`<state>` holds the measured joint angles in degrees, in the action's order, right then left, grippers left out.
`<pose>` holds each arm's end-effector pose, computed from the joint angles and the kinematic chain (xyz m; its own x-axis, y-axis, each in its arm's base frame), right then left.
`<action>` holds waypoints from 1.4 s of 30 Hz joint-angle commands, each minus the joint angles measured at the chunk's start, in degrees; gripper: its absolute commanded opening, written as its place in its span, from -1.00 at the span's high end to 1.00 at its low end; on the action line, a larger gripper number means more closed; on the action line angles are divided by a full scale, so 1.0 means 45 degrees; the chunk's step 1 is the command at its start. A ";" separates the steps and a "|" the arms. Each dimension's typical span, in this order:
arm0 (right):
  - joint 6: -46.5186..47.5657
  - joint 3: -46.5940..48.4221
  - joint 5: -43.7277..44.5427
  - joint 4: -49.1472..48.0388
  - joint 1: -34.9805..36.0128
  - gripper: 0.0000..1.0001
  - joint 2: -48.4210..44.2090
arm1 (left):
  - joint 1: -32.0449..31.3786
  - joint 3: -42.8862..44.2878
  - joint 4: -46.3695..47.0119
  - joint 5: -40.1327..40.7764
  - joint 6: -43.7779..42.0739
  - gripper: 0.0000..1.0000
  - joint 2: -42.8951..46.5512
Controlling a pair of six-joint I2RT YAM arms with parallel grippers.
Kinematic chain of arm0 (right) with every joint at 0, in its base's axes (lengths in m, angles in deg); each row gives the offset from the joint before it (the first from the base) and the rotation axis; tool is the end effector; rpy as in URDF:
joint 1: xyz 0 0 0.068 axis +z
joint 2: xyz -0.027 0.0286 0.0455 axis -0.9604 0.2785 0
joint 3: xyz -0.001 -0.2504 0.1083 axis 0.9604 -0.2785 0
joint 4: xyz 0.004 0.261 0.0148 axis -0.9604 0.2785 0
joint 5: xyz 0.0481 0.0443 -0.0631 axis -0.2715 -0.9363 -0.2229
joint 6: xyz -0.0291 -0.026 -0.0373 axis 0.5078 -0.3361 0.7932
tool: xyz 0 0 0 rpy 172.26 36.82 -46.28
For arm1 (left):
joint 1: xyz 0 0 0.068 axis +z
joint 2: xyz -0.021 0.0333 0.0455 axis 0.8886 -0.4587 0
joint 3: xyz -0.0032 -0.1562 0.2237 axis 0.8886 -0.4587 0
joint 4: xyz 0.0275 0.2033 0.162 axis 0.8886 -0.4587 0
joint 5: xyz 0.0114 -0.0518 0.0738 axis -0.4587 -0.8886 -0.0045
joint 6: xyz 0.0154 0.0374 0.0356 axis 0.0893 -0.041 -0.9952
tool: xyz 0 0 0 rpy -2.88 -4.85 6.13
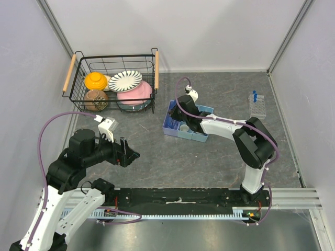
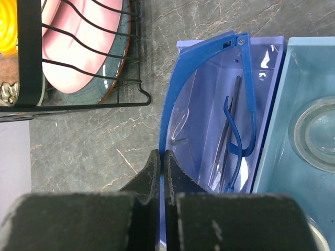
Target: Organize the chemistry lab equipment
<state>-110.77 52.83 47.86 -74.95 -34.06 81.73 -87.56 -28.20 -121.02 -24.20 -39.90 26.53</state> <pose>0.3224 0.2586 0.2024 -0.6259 0.4867 -0.6094 0.0191 0.7907 0.6119 0.0709 -0.0453 0.3495 -0.6513 0.0002 -0.7589 0.4747 0.7803 -0.4072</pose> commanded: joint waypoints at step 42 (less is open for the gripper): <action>0.5285 0.2591 0.3178 0.6202 -0.0439 -0.87 -0.4106 | -0.0022 -0.0006 0.1233 0.0219 -0.0115 -1.00 -0.1014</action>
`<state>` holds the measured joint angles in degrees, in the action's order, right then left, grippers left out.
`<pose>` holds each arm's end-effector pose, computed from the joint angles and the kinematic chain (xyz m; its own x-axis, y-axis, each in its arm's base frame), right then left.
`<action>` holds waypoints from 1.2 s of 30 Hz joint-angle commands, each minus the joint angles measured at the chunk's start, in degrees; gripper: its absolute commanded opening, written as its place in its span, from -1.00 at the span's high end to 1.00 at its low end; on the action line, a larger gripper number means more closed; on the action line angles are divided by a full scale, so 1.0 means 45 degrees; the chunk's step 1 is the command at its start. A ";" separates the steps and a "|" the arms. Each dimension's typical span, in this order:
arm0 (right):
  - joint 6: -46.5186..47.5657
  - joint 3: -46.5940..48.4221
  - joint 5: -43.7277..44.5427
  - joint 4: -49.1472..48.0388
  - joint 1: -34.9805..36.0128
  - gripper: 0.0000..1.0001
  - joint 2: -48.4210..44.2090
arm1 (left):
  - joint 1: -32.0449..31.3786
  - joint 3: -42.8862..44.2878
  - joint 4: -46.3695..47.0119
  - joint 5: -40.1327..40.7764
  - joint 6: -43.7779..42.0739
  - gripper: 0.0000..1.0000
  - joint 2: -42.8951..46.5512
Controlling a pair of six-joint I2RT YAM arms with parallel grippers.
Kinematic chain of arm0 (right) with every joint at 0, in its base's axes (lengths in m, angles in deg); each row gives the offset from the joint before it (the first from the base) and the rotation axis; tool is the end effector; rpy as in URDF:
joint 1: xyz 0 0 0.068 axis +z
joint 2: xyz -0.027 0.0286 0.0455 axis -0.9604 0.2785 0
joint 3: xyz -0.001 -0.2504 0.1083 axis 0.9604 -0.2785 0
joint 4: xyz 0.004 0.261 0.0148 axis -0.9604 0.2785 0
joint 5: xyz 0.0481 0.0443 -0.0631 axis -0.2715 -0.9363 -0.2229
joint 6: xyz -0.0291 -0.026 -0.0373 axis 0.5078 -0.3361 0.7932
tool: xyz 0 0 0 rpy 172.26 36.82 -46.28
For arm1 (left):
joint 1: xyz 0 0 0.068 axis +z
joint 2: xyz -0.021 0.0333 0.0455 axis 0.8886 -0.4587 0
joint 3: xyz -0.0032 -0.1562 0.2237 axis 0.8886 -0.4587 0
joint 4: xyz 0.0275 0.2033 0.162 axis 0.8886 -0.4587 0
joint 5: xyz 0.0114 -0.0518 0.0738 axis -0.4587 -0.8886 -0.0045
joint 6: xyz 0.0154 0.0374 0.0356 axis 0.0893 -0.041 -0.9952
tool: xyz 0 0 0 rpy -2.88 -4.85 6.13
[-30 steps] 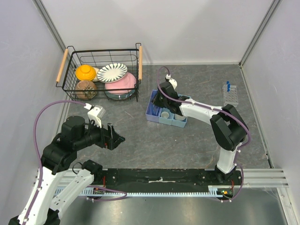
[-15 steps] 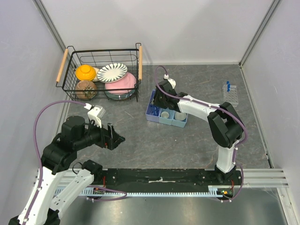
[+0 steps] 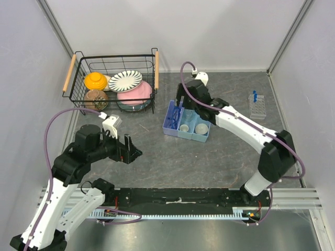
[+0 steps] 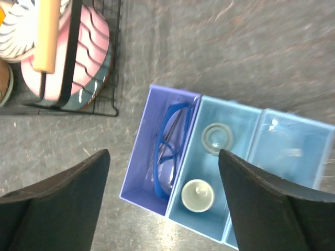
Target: Organize the chemistry lab equipment
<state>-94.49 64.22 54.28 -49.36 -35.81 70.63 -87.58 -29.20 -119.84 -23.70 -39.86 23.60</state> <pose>0.3089 0.2271 0.3026 -0.5779 0.2575 -0.7744 -0.0408 0.9386 0.3425 0.0844 -0.0513 0.3426 -0.6825 0.0134 -0.7307 0.4518 0.7936 -0.4075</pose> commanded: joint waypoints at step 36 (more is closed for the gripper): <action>0.4597 0.1876 0.9799 0.3525 -0.0070 -0.96 -0.4730 | 0.0022 0.4241 0.4937 0.7294 -0.1021 -1.00 -0.5540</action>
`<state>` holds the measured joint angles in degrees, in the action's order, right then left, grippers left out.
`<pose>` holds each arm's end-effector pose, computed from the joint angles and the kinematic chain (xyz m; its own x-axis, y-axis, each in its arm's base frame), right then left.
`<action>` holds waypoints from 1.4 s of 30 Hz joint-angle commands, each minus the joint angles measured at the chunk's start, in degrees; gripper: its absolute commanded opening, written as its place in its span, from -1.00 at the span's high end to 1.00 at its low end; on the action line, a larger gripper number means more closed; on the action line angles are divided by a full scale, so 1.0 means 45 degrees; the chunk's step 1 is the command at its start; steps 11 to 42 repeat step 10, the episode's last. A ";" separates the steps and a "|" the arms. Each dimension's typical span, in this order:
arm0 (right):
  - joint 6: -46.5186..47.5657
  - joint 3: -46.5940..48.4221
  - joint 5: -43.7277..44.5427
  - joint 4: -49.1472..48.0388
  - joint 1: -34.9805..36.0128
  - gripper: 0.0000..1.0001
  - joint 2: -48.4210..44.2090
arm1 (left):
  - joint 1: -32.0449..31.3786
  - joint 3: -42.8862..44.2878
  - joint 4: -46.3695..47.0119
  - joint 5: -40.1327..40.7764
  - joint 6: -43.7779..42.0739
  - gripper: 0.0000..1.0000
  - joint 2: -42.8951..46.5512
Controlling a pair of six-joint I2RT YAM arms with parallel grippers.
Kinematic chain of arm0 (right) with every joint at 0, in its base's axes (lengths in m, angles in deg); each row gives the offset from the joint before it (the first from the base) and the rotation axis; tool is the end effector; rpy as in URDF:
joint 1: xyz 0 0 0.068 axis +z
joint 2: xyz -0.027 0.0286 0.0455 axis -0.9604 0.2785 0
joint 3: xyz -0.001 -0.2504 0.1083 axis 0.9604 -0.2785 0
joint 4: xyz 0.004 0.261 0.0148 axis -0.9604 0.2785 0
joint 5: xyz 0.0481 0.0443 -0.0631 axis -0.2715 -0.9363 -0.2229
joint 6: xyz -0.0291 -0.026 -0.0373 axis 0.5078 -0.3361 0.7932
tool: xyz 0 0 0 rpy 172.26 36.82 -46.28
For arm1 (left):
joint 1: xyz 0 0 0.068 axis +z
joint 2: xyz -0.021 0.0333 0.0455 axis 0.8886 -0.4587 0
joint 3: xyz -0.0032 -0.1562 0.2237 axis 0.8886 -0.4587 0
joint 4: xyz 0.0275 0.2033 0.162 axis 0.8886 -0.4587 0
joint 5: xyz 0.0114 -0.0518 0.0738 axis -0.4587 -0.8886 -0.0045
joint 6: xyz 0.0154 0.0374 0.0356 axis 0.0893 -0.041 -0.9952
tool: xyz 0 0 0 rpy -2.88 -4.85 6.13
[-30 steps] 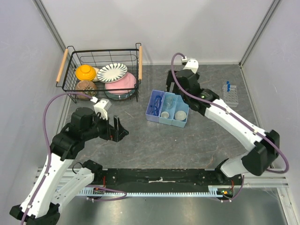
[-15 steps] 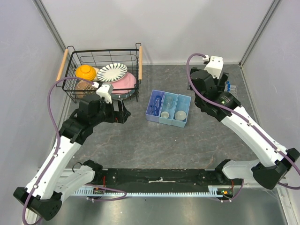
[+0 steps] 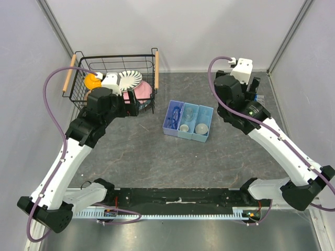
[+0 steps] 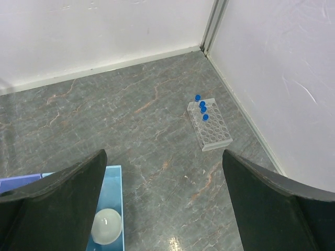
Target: Organize the chemistry lab equipment
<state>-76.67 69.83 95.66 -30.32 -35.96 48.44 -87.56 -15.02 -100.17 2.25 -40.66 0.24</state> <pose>0.2187 0.1311 0.4317 -0.2232 0.0250 -0.9744 0.4031 0.9125 -0.0689 0.1892 -0.0822 0.3983 -0.4480 -0.0936 -0.8891 0.1871 0.9627 -0.1956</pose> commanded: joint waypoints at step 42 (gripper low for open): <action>0.1246 0.1545 -0.0060 -0.0610 -0.0192 -0.96 0.1135 | 0.0017 0.1773 0.1013 0.1824 -0.1351 -1.00 -0.1208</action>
